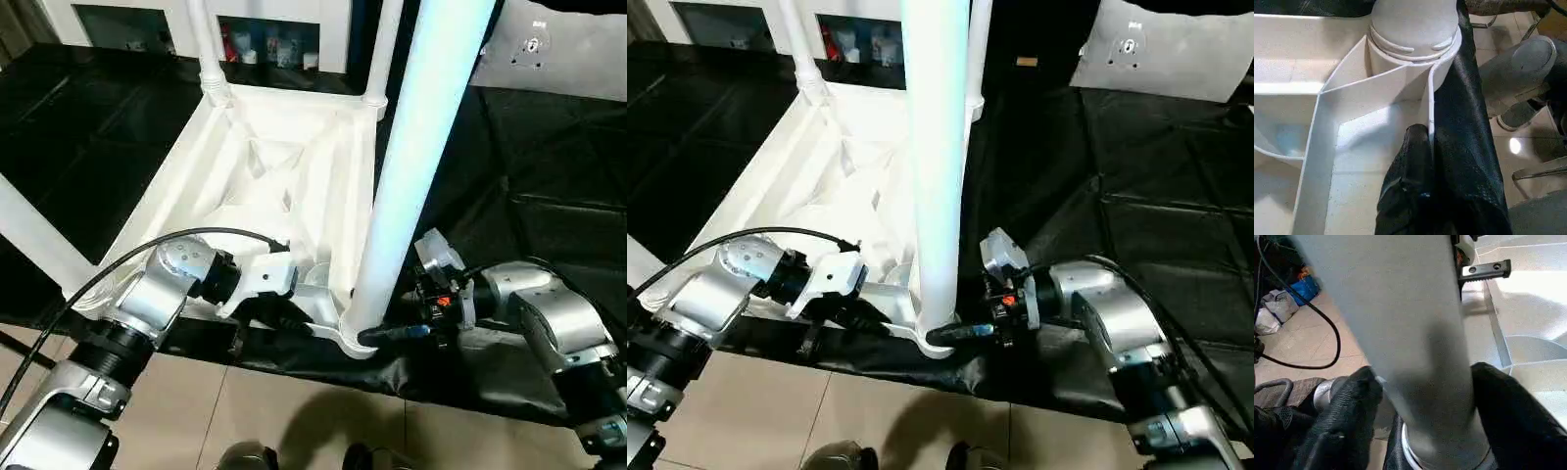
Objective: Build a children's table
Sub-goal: Rotate leg to tighten
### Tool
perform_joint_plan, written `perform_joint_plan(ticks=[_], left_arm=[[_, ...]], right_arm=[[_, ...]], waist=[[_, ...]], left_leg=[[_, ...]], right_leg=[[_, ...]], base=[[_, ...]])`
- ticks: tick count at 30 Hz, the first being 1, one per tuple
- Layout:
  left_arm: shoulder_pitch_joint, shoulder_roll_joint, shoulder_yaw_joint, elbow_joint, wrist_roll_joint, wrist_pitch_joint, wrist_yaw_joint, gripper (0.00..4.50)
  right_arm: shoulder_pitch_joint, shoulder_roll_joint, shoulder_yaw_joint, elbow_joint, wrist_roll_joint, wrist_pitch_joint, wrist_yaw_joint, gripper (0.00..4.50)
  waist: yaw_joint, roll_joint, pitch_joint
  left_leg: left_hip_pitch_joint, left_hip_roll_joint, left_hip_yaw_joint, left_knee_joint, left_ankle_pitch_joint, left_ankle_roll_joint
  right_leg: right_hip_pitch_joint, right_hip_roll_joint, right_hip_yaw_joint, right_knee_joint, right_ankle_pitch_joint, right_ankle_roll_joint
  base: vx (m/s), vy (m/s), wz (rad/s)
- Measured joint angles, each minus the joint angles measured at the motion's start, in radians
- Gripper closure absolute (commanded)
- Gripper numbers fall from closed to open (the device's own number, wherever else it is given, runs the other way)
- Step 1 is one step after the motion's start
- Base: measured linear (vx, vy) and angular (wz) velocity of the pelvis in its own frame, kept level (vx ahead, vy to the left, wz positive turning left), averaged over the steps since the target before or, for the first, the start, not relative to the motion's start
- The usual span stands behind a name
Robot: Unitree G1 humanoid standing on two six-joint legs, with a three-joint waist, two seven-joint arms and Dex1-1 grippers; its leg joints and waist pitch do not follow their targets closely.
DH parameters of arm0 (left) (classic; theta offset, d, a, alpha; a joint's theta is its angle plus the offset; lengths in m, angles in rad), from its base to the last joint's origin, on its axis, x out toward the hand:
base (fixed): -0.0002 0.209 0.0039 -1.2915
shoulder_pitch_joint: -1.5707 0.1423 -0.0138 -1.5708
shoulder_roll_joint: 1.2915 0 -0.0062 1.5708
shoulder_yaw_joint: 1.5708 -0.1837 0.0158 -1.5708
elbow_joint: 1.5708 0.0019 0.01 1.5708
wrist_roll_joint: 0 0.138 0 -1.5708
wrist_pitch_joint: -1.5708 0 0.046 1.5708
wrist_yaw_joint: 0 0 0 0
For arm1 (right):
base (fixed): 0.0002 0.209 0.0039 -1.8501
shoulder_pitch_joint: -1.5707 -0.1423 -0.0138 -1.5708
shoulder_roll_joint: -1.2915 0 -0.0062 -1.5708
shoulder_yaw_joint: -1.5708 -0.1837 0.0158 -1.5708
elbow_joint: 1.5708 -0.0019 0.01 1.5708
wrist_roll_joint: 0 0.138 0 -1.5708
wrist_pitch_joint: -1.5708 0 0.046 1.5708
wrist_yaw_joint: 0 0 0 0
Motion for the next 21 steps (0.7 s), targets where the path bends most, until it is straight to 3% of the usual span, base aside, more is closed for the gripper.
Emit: perform_joint_plan(ticks=[6, 13, 17, 21], left_arm=[[-0.003, 0.0, -0.003, 0.006, -0.007, -0.014, -0.011, 4.5], [-0.005, -0.002, -0.003, 0.008, -0.015, -0.007, -0.014, 4.5], [-0.003, -0.02, 0.004, 0.004, -0.019, 0.043, 0.001, 4.5], [0.001, -0.045, 0.033, 0.004, -0.002, 0.129, 0.086, 4.5]], right_arm=[[-0.005, -0.006, 0.006, 0.002, 0.001, 0.014, 0.014, 2.22], [0.008, -0.011, 0.002, -0.028, 0.003, 0.042, 0.007, 2.31], [0.109, 0.012, -0.046, -0.139, 0.032, 0.097, -0.099, 2.32], [0.199, 0.091, -0.106, -0.219, 0.014, 0.101, -0.301, 2.32]], waist=[[0.005, 0.0, 0.0], [0.007, 0.0, 0.0], [0.015, 0.001, 0.0], [0.001, 0.005, 0.0]], left_leg=[[0.0, 0.0, 0.0, 0.001, -0.001, 0.001], [0.0, 0.0, 0.0, 0.002, -0.001, 0.001], [0.003, 0.0, 0.0, 0.002, -0.001, 0.001], [0.007, 0.001, 0.0, 0.001, 0.002, -0.004]], right_leg=[[0.0, 0.0, 0.0, 0.0, 0.0, 0.0], [0.0, 0.0, 0.0, 0.0, 0.0, 0.0], [0.0, 0.0, 0.0, 0.0, 0.0, 0.001], [0.007, 0.0, 0.0, -0.002, 0.001, 0.004]], base=[[0.0, 0.0, 0.0], [0.0, 0.0, 0.0], [0.0, 0.0, 0.0], [0.0, 0.0, 0.0]])
